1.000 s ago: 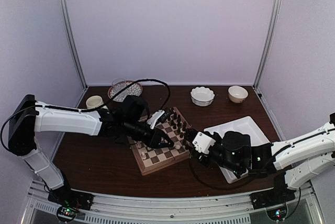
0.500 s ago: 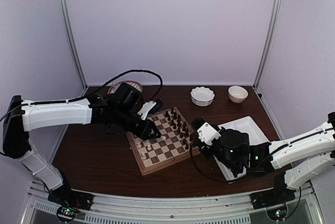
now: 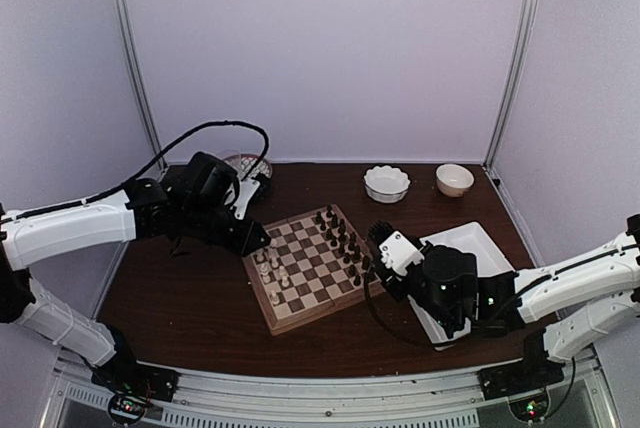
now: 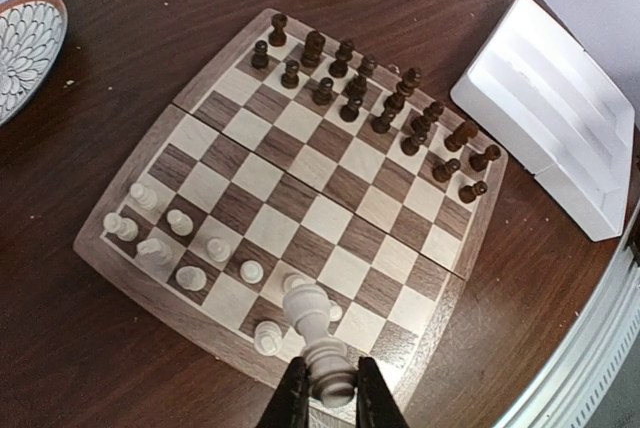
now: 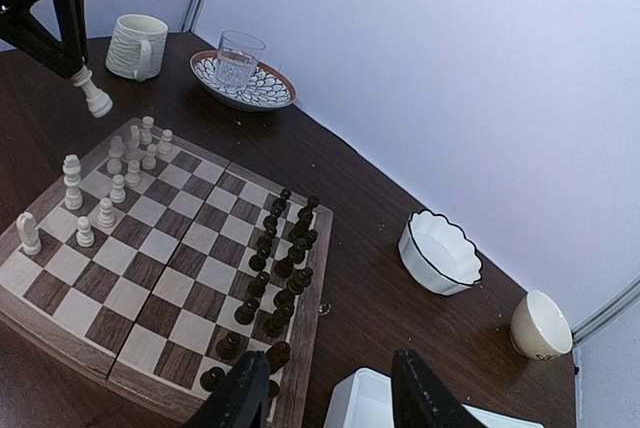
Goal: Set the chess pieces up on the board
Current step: Place the queen at d1.
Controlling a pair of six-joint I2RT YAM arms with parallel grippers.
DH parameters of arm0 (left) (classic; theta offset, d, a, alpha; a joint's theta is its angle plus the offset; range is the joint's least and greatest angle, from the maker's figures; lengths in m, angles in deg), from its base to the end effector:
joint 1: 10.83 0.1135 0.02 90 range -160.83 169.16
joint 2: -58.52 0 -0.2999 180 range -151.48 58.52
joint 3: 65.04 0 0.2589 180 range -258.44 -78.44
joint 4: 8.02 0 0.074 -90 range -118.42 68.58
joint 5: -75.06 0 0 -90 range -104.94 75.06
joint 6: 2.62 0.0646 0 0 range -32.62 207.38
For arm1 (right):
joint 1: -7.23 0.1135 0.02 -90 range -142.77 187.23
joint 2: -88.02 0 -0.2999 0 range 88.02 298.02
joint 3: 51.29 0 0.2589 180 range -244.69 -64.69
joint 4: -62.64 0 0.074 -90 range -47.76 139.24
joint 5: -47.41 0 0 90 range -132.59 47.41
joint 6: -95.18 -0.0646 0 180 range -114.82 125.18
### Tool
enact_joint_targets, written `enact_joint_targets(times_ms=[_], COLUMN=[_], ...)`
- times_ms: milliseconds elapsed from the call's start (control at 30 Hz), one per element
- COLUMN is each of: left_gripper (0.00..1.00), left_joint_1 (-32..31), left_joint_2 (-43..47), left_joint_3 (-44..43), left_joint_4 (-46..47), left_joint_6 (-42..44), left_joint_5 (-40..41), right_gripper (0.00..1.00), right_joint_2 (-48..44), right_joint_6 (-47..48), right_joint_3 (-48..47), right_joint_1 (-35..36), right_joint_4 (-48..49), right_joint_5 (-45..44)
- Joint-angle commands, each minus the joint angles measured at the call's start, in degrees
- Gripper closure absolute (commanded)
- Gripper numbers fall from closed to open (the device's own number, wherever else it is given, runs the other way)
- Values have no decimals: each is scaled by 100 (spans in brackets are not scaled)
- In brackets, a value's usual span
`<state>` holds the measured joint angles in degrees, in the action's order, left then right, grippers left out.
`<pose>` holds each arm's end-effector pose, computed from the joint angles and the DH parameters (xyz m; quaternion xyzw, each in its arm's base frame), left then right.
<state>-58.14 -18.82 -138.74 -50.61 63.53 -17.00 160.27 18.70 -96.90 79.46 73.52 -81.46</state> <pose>0.2075 -0.2283 0.2896 0.1952 0.9070 -0.2304 0.2934 0.1239 0.2539 0.2493 -0.3645 0.6877 0.0477 0.6261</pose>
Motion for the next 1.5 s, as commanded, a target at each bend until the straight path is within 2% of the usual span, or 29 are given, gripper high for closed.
enact_joint_targets(times_ms=[0,233,467,700,1100,1467], left_gripper=[89,89,92,92,93,93], left_joint_1=[29,286,401,520,603,601], left_joint_2=[367,777,1185,1338,444,-129], left_joint_3=[149,609,969,1170,1019,701], left_joint_4=[155,42,-39,-11,245,98], left_joint_6=[-100,-197,-307,-426,-437,-399], left_joint_5=[634,885,1575,1537,551,346], right_gripper=[56,55,55,55,54,54], right_joint_2=[-250,-509,-645,-658,-654,-708], right_joint_6=[-95,-320,-387,-429,-472,-476], right_joint_3=[136,249,317,313,298,335], right_joint_1=[-72,-279,-363,-425,-462,-464], right_joint_4=[122,73,43,8,-32,-18], right_joint_5=[-229,-162,-143,-110,-59,28])
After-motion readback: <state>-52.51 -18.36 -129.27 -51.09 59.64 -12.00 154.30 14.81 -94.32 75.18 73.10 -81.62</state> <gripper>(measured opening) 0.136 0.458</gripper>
